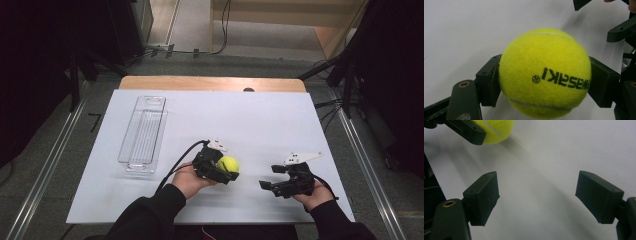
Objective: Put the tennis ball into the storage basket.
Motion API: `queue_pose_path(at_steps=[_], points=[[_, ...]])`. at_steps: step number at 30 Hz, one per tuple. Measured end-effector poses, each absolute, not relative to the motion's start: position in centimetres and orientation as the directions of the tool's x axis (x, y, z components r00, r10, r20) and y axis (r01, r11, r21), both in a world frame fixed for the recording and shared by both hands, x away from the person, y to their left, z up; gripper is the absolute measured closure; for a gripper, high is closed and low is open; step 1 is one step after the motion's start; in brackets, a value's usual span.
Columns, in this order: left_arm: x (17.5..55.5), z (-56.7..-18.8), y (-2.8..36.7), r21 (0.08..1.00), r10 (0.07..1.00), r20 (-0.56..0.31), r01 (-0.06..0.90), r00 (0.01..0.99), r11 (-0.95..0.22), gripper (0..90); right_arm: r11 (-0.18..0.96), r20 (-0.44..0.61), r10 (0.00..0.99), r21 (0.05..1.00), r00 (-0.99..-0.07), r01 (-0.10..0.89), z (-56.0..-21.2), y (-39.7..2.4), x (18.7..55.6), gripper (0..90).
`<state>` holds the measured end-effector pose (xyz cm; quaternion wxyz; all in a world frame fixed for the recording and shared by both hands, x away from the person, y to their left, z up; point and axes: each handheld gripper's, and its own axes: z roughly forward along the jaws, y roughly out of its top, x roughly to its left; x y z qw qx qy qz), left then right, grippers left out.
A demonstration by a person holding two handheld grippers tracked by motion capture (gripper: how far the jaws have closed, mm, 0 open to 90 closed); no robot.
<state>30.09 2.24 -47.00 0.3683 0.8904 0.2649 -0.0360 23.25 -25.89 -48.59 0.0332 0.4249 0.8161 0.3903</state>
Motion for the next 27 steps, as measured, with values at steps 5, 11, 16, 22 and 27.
queue_pose_path(at_steps=[5, 11, 16, 22, 27], points=[[30.1, -46.6, 2.6, 0.637, 0.447, -0.264, 0.503, 0.855, -0.584, 25.3, 0.333, 0.272, 0.723, 0.668, -0.635, 0.665, -48.6, -25.9, 23.2, 16.9], [30.1, -46.2, 2.8, 0.64, 0.441, -0.261, 0.496, 0.859, -0.587, 25.4, 0.334, 0.27, 0.725, 0.667, -0.634, 0.666, -48.6, -25.9, 23.2, 16.9], [30.0, -45.9, 3.0, 0.642, 0.438, -0.258, 0.491, 0.861, -0.588, 25.4, 0.334, 0.272, 0.723, 0.667, -0.635, 0.666, -48.6, -25.9, 23.2, 16.9], [30.1, -45.6, 3.4, 0.641, 0.442, -0.252, 0.49, 0.861, -0.59, 25.4, 0.335, 0.272, 0.723, 0.666, -0.635, 0.667, -48.6, -25.9, 23.3, 16.9], [30.2, -45.4, 3.7, 0.64, 0.453, -0.259, 0.502, 0.853, -0.581, 25.4, 0.336, 0.273, 0.723, 0.665, -0.635, 0.667, -48.6, -25.9, 23.3, 16.9]])
